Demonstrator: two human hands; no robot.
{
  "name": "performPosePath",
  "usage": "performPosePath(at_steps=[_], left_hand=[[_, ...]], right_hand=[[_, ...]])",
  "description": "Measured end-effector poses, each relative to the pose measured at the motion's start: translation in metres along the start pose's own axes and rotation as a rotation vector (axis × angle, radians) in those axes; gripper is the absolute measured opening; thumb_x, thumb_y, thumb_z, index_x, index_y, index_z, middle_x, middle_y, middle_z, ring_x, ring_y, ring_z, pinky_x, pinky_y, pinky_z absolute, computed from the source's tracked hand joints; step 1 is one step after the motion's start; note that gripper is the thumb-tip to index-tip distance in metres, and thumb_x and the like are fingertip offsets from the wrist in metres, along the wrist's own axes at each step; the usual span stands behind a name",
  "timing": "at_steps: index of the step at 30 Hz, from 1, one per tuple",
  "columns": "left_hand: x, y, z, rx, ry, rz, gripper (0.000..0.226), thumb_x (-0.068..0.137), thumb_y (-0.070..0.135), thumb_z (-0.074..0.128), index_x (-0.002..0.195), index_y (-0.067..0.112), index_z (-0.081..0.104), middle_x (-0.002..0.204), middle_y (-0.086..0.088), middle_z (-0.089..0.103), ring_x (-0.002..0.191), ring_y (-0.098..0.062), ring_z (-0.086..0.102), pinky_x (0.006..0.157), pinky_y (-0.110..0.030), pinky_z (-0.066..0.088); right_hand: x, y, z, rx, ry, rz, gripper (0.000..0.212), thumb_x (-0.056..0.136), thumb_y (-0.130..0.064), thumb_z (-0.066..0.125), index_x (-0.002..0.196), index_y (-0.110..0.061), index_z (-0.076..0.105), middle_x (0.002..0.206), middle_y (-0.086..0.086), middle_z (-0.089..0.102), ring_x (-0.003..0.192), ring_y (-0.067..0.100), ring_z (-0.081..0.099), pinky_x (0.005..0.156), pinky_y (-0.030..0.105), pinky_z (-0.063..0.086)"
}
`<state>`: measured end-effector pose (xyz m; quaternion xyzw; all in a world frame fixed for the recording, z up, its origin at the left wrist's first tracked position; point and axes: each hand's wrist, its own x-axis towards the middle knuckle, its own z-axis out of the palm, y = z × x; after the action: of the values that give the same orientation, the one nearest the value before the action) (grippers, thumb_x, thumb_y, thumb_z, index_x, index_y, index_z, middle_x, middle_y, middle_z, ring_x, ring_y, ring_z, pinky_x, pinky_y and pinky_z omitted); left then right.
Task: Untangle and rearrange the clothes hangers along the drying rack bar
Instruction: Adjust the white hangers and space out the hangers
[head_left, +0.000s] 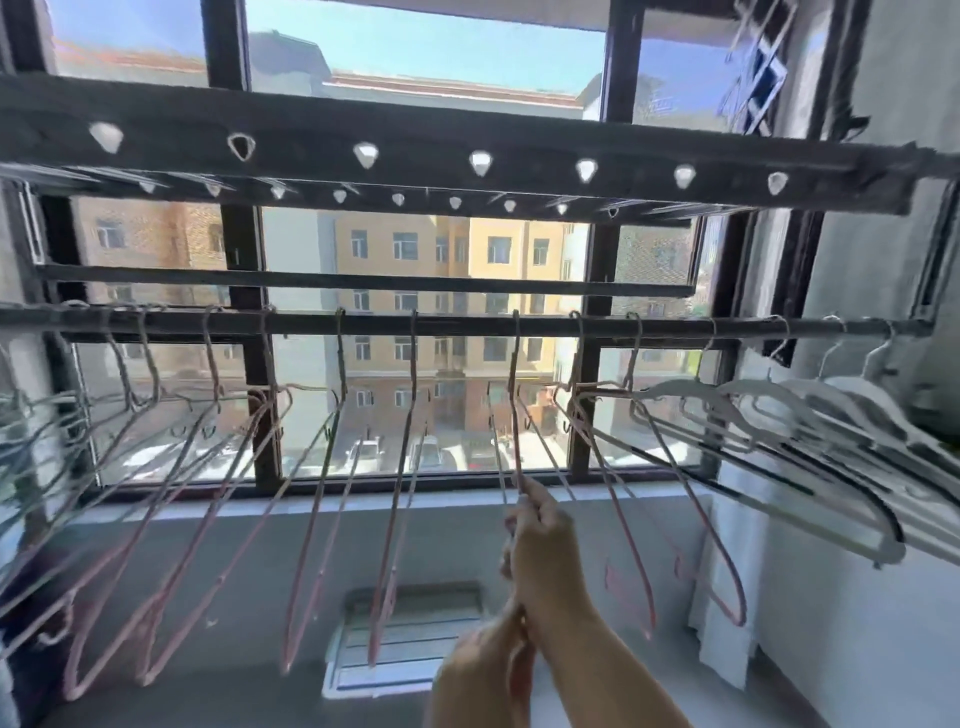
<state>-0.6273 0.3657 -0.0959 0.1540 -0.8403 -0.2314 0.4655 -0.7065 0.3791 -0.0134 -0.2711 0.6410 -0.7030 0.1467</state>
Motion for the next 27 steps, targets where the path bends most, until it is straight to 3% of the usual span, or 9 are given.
performPosePath(at_steps=[9,12,14,16,18,20,22,24,27], left_hand=[[0.0,0.007,0.008,-0.033,-0.028,0.014,0.043,0.069,0.042,0.049,0.108,0.033,0.065,0.059,0.017,0.067,0.046,0.007,0.055,0.051,-0.009,0.048],[-0.001,0.013,-0.001,-0.004,-0.028,0.084,0.043,0.074,0.044,0.049,0.114,0.031,0.057,0.064,0.018,0.068,0.051,0.008,0.058,0.058,-0.005,0.048],[-0.005,0.006,-0.008,0.016,0.006,0.146,0.038,0.087,0.053,0.038,0.117,0.033,0.05,0.071,0.015,0.071,0.06,0.007,0.063,0.062,-0.005,0.049],[-0.008,0.004,-0.028,0.028,0.118,0.141,0.037,0.088,0.062,0.024,0.116,0.049,0.044,0.078,0.021,0.069,0.072,0.008,0.062,0.067,0.002,0.044],[-0.007,0.004,-0.052,0.088,0.226,0.159,0.032,0.087,0.062,0.025,0.112,0.055,0.044,0.096,0.022,0.062,0.087,0.005,0.058,0.077,0.007,0.035],[-0.006,0.007,-0.072,0.124,0.341,0.227,0.038,0.09,0.054,0.032,0.113,0.03,0.051,0.107,0.013,0.055,0.099,0.008,0.051,0.09,0.001,0.032],[-0.006,0.004,-0.078,0.162,0.434,0.212,0.05,0.09,0.052,0.032,0.119,0.013,0.045,0.121,0.004,0.052,0.117,0.006,0.041,0.099,-0.012,0.036],[-0.008,0.001,-0.076,0.239,0.411,0.114,0.061,0.091,0.053,0.027,0.127,0.005,0.037,0.131,-0.011,0.048,0.12,-0.013,0.04,0.093,-0.039,0.04],[-0.022,-0.03,-0.063,0.263,0.29,-0.169,0.061,0.081,0.025,0.063,0.131,0.003,0.036,0.125,-0.022,0.052,0.11,-0.032,0.056,0.073,-0.054,0.051]], right_hand=[[-0.002,-0.008,-0.012,-0.032,-0.05,-0.005,0.029,0.098,-0.014,0.035,0.122,-0.017,0.052,0.063,-0.002,0.042,0.048,0.007,0.035,0.041,0.017,0.029],[-0.003,-0.01,-0.017,-0.121,-0.083,-0.009,0.03,0.098,-0.016,0.035,0.125,-0.013,0.05,0.063,-0.002,0.043,0.048,0.006,0.035,0.042,0.016,0.03],[-0.006,-0.017,-0.021,-0.231,-0.151,0.018,0.036,0.098,-0.02,0.037,0.133,-0.01,0.041,0.079,0.004,0.053,0.056,0.007,0.045,0.046,0.015,0.037],[-0.009,-0.021,-0.024,-0.418,-0.227,0.047,0.056,0.097,-0.029,0.04,0.144,-0.007,0.019,0.124,0.015,0.05,0.094,0.018,0.058,0.075,0.024,0.052],[-0.017,-0.029,-0.027,-0.703,-0.216,-0.028,0.072,0.096,-0.036,0.04,0.147,-0.011,-0.003,0.154,0.011,0.015,0.139,0.027,0.024,0.113,0.036,0.024],[-0.032,-0.043,-0.021,-0.788,-0.14,-0.238,0.07,0.095,-0.034,0.041,0.147,-0.015,-0.004,0.155,0.001,0.004,0.143,0.019,0.004,0.114,0.028,0.009],[-0.041,-0.051,-0.006,-0.71,-0.16,-0.389,0.062,0.094,-0.029,0.045,0.145,-0.02,0.01,0.15,-0.003,0.017,0.139,0.012,0.013,0.11,0.021,0.014],[-0.042,-0.05,0.016,-0.615,-0.273,-0.345,0.058,0.094,-0.027,0.046,0.143,-0.02,0.017,0.148,-0.002,0.023,0.137,0.013,0.021,0.108,0.021,0.017],[-0.034,-0.035,0.05,-0.542,-0.459,-0.088,0.061,0.094,-0.029,0.045,0.145,-0.014,0.015,0.145,0.01,0.03,0.133,0.024,0.033,0.112,0.036,0.029]])
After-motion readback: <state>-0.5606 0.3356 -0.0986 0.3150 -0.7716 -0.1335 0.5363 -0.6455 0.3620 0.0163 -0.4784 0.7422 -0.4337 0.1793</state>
